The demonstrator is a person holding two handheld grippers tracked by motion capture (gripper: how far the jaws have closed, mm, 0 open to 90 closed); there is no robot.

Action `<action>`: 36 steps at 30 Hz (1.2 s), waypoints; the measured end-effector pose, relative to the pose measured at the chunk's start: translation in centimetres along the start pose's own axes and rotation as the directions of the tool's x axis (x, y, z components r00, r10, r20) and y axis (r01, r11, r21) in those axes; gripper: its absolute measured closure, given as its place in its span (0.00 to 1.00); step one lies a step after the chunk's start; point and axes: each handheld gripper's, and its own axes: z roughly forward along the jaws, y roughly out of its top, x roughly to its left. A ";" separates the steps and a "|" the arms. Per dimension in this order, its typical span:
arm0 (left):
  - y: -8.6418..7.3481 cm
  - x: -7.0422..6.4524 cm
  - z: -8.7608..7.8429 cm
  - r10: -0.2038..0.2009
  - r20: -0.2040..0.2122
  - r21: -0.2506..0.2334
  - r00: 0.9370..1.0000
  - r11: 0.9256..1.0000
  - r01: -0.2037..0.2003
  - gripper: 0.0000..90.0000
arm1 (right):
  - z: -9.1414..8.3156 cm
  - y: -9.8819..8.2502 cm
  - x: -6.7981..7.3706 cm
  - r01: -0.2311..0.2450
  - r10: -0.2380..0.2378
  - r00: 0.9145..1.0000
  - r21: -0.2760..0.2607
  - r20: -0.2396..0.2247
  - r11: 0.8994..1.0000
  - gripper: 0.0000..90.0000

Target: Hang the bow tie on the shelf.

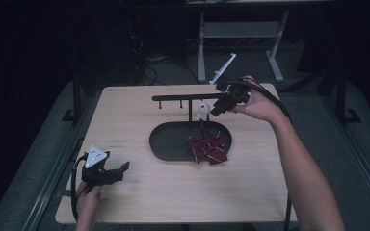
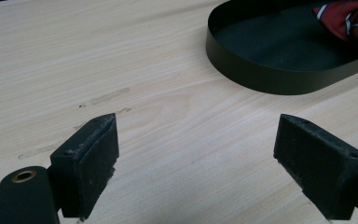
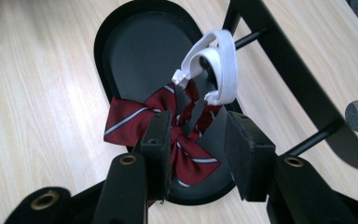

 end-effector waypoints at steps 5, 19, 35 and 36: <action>0.0 0.0 0.0 0.006 -0.001 0.005 1.000 1.000 -0.006 0.15 | 0.0 -0.7 0.2 -0.007 0.007 1.000 -0.003 -0.008 1.000 0.67; 0.1 -0.1 0.0 0.009 0.001 0.008 1.000 1.000 -0.009 0.15 | 0.5 -2.5 0.4 -0.016 0.016 1.000 -0.010 -0.027 1.000 0.67; 0.0 -0.2 0.1 0.011 0.000 0.007 1.000 1.000 -0.011 0.15 | 1.3 -4.7 0.8 -0.043 0.042 0.998 -0.019 -0.049 0.999 0.66; 0.0 -0.2 0.1 0.012 0.000 0.007 1.000 1.000 -0.012 0.15 | 1.4 -4.9 0.8 -0.044 0.043 0.998 -0.020 -0.050 0.999 0.66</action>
